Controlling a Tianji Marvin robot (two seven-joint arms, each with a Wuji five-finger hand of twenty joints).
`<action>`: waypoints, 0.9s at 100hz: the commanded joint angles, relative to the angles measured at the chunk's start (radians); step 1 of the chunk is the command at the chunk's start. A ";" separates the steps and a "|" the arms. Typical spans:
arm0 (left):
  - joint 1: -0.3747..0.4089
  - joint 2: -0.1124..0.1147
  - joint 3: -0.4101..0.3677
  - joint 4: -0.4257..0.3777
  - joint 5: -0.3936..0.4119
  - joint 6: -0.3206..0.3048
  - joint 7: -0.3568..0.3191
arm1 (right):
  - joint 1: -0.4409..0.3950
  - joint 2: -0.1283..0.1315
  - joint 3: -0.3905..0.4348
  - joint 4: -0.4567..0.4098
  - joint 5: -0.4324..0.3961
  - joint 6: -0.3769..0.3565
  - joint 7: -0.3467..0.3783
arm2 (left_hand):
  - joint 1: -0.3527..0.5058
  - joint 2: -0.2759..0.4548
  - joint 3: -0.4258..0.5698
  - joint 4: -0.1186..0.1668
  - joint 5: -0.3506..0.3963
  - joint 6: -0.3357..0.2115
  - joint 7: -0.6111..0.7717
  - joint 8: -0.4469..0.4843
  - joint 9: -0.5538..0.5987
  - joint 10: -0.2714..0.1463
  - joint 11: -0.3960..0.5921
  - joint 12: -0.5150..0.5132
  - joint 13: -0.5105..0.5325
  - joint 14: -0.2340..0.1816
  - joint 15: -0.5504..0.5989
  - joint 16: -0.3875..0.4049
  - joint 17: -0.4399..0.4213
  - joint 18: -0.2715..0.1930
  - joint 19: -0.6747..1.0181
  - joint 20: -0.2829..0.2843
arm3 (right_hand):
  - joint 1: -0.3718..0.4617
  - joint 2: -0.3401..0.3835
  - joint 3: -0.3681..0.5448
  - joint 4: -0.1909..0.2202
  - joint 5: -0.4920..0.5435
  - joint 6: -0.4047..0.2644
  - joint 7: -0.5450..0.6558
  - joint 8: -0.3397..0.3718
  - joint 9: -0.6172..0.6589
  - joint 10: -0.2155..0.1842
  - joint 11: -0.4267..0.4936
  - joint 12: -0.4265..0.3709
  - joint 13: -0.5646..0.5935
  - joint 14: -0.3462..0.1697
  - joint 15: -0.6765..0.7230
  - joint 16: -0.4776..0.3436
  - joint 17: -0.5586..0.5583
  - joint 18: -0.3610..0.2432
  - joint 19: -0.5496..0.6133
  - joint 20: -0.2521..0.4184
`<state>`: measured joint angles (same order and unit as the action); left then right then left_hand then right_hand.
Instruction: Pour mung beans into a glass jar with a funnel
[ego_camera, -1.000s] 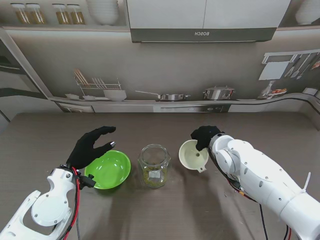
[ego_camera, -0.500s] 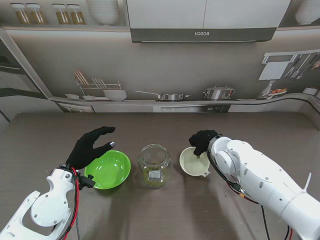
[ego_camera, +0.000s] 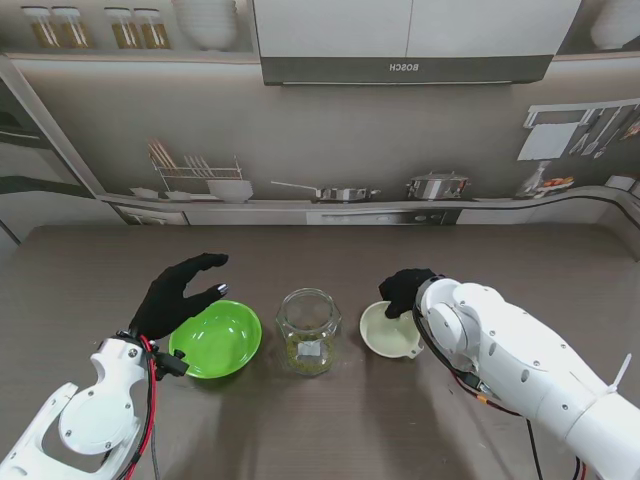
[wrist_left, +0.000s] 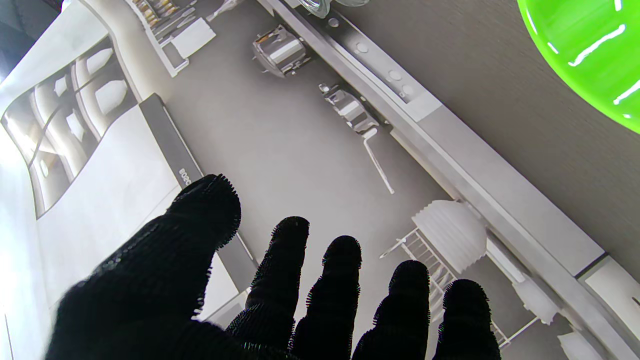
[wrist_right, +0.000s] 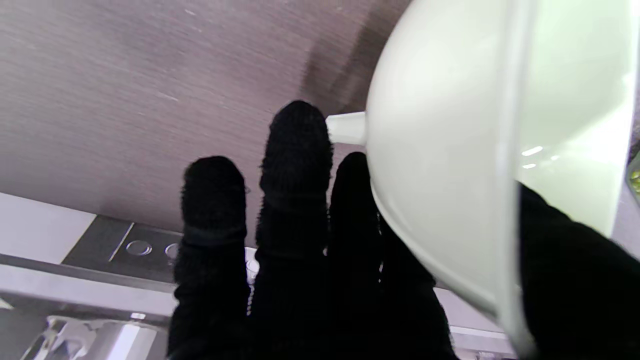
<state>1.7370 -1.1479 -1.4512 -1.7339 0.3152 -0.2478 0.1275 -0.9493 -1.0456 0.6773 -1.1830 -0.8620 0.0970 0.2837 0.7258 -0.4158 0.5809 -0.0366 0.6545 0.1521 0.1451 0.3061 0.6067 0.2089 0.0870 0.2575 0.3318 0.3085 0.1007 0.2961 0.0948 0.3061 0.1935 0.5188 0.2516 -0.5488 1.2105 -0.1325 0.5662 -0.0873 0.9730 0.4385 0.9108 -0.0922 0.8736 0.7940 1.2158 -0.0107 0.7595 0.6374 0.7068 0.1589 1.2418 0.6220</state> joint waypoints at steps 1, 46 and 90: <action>0.004 -0.003 -0.002 -0.006 -0.003 0.000 -0.019 | -0.011 0.004 0.004 -0.008 0.001 -0.001 0.023 | -0.005 0.035 -0.016 -0.018 0.016 -0.001 -0.005 -0.006 0.014 -0.003 -0.011 -0.015 -0.004 -0.018 -0.023 -0.006 -0.021 -0.043 -0.033 -0.013 | -0.042 0.019 -0.009 0.051 -0.036 0.019 -0.035 0.066 -0.056 0.006 -0.003 -0.020 -0.017 0.029 -0.025 -0.014 -0.024 0.047 -0.017 0.004; 0.002 -0.001 -0.003 -0.002 -0.007 -0.003 -0.027 | -0.036 0.011 0.053 -0.032 -0.016 -0.006 0.044 | -0.004 0.036 -0.016 -0.018 0.017 -0.001 -0.004 -0.006 0.013 -0.004 -0.011 -0.015 -0.005 -0.018 -0.023 -0.006 -0.021 -0.044 -0.033 -0.013 | -0.081 -0.062 -0.127 0.035 -0.205 0.029 -0.134 0.045 -0.319 0.073 -0.142 -0.190 -0.191 0.137 -0.261 -0.148 -0.122 0.110 -0.125 0.000; 0.002 -0.001 -0.003 -0.001 -0.007 -0.002 -0.029 | -0.044 0.011 0.082 -0.038 -0.030 -0.026 0.030 | -0.005 0.036 -0.017 -0.018 0.014 -0.002 -0.006 -0.006 0.012 -0.004 -0.012 -0.015 -0.006 -0.019 -0.023 -0.006 -0.022 -0.044 -0.033 -0.013 | -0.106 -0.064 -0.261 0.024 -0.340 0.038 -0.242 0.009 -0.516 0.111 -0.285 -0.357 -0.435 0.238 -0.461 -0.278 -0.233 0.163 -0.242 0.000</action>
<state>1.7366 -1.1473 -1.4527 -1.7325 0.3115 -0.2499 0.1190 -0.9887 -1.0354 0.7546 -1.2096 -0.8813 0.0774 0.3000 0.7258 -0.4157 0.5809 -0.0366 0.6551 0.1523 0.1451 0.3061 0.6067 0.2092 0.0870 0.2574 0.3318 0.3085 0.1004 0.2961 0.0943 0.3060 0.1912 0.5188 0.1915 -0.5954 0.9696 -0.1149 0.2554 -0.0602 0.7479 0.4715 0.4337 -0.0019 0.6017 0.4505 0.8172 0.1934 0.3147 0.3808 0.4892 0.2591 1.0237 0.6220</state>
